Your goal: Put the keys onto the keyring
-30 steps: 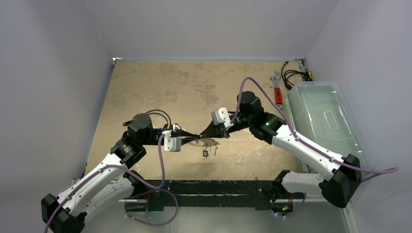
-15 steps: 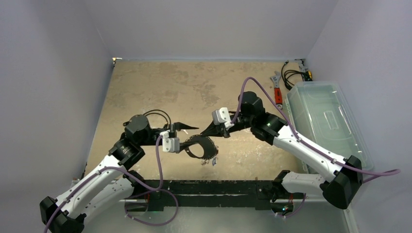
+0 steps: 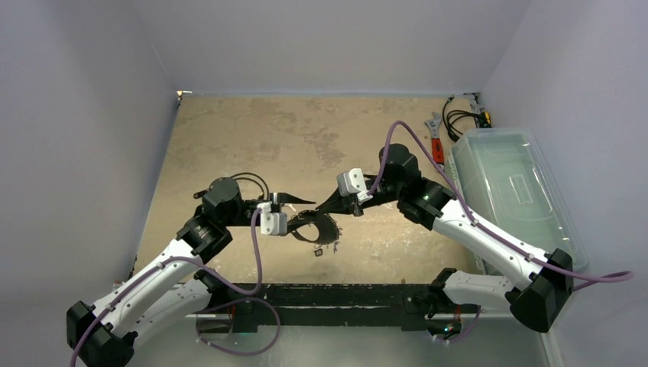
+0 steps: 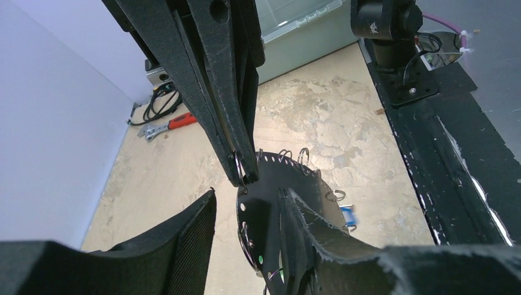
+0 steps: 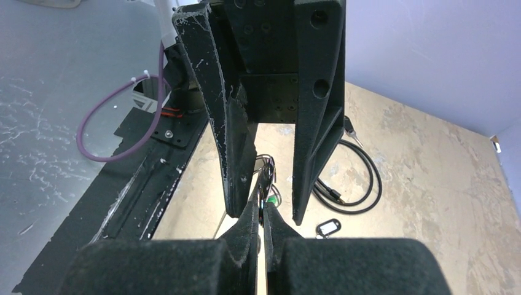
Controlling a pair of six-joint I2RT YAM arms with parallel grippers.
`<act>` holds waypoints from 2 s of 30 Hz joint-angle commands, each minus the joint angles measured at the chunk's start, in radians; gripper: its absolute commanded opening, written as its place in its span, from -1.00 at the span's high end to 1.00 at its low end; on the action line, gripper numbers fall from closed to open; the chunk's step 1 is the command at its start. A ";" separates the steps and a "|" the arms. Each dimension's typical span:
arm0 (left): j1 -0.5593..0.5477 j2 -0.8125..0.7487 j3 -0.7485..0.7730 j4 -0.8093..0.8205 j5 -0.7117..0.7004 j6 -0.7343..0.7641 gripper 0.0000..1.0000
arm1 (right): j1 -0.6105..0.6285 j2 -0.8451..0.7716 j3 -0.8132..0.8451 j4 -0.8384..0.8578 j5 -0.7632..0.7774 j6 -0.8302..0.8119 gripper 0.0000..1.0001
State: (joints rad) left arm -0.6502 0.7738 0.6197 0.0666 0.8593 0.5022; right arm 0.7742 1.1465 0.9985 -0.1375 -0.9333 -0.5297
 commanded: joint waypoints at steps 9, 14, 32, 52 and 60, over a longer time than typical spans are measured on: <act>0.002 0.037 0.041 0.075 0.027 -0.068 0.41 | 0.003 0.001 0.017 0.051 0.002 0.018 1.00; 0.001 0.043 0.045 0.073 0.019 -0.072 0.57 | 0.003 0.008 0.020 0.046 0.004 0.016 1.00; 0.001 0.085 0.069 0.062 -0.020 -0.106 0.78 | 0.004 0.035 0.030 0.024 0.003 0.002 1.00; 0.001 0.017 0.062 0.000 -0.032 -0.032 1.00 | 0.005 -0.097 -0.043 0.207 0.145 0.102 -0.32; 0.001 -0.013 0.055 -0.022 -0.004 -0.002 1.00 | 0.005 -0.168 -0.131 0.351 0.182 0.133 -0.30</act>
State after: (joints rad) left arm -0.6487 0.7773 0.6514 0.0158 0.8082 0.4606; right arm 0.7753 1.0069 0.9035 0.0978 -0.7723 -0.4244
